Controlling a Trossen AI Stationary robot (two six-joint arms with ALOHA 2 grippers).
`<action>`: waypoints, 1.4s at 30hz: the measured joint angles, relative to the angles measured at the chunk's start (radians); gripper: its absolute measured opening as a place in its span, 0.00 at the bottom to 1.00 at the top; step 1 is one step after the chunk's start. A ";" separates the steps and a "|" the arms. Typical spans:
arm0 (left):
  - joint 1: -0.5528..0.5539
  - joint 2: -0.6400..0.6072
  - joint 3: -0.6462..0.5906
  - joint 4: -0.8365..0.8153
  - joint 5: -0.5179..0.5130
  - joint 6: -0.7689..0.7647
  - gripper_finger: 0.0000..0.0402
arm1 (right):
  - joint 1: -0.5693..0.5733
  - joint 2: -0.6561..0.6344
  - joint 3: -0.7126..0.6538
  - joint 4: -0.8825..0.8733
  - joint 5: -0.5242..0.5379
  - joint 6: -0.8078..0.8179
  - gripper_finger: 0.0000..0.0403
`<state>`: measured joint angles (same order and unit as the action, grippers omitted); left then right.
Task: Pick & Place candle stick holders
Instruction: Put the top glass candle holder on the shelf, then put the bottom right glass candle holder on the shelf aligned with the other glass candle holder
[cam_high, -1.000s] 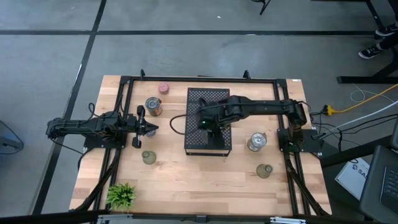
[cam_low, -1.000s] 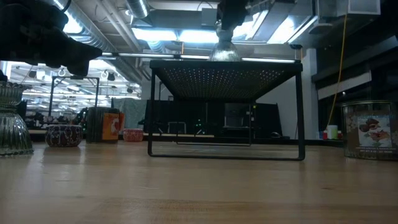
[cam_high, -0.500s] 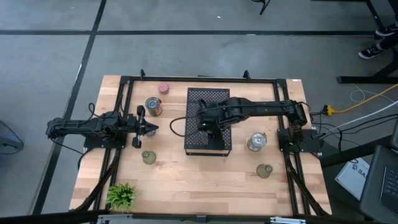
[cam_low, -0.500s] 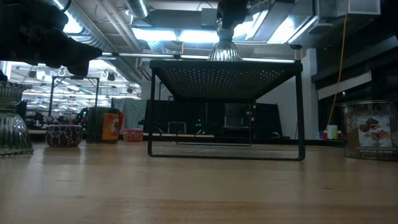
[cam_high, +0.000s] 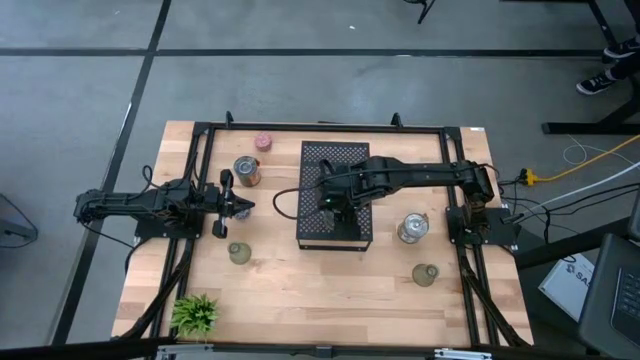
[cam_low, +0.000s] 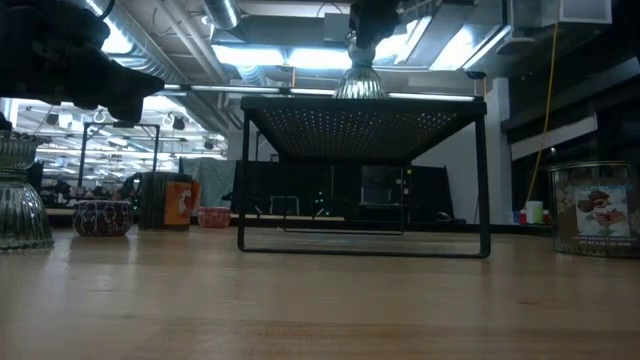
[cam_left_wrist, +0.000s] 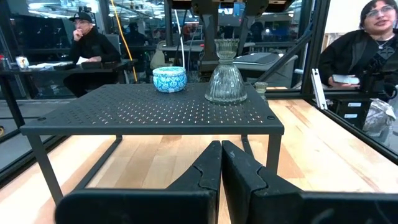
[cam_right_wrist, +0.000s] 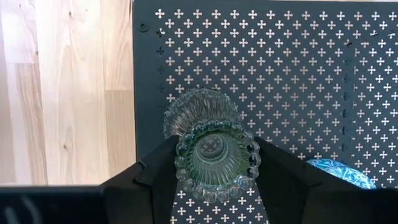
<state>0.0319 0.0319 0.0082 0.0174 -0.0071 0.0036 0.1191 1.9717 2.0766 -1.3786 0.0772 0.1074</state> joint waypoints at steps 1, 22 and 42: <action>0.000 0.000 0.000 0.000 0.000 0.000 0.02 | 0.001 0.000 0.000 0.000 0.000 0.000 0.47; 0.000 0.000 0.000 0.000 0.000 0.000 0.02 | 0.001 0.000 0.000 0.009 0.000 -0.010 0.63; 0.000 0.000 0.000 0.000 0.000 0.000 0.02 | 0.041 -0.092 0.000 -0.020 0.109 0.061 0.82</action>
<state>0.0318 0.0319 0.0083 0.0177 -0.0071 0.0040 0.1600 1.8797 2.0766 -1.3987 0.1865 0.1687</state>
